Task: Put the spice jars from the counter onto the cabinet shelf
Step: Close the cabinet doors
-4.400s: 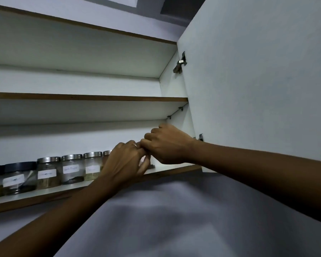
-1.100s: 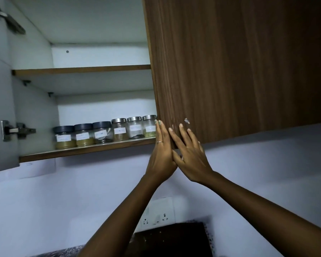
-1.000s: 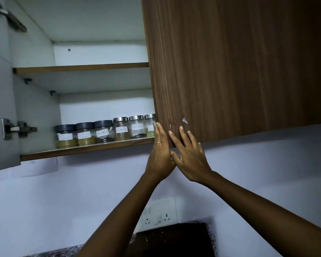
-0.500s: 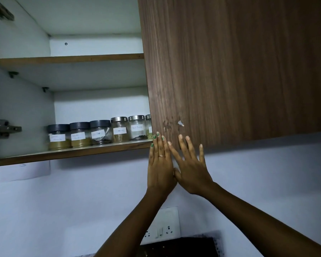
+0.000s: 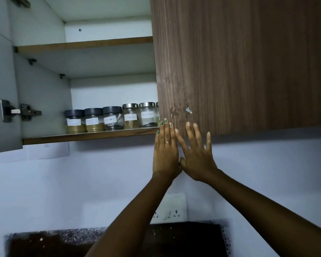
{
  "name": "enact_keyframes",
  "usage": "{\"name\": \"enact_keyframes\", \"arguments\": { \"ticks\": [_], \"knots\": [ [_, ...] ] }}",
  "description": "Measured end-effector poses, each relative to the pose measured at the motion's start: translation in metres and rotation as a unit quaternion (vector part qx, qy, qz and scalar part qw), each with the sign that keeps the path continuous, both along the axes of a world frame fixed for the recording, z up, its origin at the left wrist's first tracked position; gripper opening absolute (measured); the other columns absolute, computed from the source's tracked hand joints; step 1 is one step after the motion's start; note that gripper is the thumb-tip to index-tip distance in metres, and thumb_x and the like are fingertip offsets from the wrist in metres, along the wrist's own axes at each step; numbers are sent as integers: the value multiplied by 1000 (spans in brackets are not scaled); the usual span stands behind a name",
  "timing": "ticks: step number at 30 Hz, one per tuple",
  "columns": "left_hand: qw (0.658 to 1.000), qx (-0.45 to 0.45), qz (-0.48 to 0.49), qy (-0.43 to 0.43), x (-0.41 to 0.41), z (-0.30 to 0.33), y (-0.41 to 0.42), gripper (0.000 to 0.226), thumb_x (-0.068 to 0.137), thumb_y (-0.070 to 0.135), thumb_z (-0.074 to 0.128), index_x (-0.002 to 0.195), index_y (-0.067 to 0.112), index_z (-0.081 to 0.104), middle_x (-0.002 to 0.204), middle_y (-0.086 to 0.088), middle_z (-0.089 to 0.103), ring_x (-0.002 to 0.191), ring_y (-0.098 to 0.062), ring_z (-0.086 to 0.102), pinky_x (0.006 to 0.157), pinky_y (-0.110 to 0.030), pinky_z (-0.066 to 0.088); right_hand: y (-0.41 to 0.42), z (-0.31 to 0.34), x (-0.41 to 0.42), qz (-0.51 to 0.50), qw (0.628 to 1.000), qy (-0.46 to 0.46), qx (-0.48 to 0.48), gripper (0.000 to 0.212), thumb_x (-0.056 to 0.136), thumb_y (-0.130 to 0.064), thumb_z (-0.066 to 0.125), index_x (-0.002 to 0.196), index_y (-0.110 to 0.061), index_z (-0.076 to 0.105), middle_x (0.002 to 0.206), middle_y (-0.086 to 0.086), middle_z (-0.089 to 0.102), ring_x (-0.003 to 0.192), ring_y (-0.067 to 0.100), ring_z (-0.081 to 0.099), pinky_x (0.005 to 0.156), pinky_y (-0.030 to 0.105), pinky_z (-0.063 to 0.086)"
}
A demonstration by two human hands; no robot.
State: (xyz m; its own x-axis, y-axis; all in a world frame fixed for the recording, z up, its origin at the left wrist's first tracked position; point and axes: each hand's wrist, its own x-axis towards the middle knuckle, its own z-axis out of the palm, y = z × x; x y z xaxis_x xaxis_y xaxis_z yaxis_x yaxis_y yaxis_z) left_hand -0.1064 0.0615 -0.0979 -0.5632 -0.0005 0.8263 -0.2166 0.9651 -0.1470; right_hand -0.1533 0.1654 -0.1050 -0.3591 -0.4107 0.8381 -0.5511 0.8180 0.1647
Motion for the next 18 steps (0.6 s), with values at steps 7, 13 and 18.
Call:
{"name": "enact_keyframes", "arguments": {
  "ticks": [7,13,18],
  "knots": [
    [997,8,-39,-61,32,-1,34,78,95,37,41,149,1,-3,159,-18,0,148,-31,-2,119,-42,-2,33,11,33,54,995,-49,68,75,88,-28,46,150,-8,11,159,14,8,147,28,3,121,41,1],
    [988,69,-139,26,90,-14,44,43,86,22,55,126,7,47,117,-12,61,106,-30,57,98,-40,40,60,20,68,151,978,97,110,38,59,-14,75,94,-3,65,91,14,66,84,34,62,74,40,53],
    [961,176,-210,22,154,-28,32,43,87,26,54,127,20,41,123,3,56,105,-16,58,76,-24,44,49,9,118,220,954,189,79,25,74,-20,47,88,-6,62,81,11,63,70,31,60,58,37,48]
  ]
}}
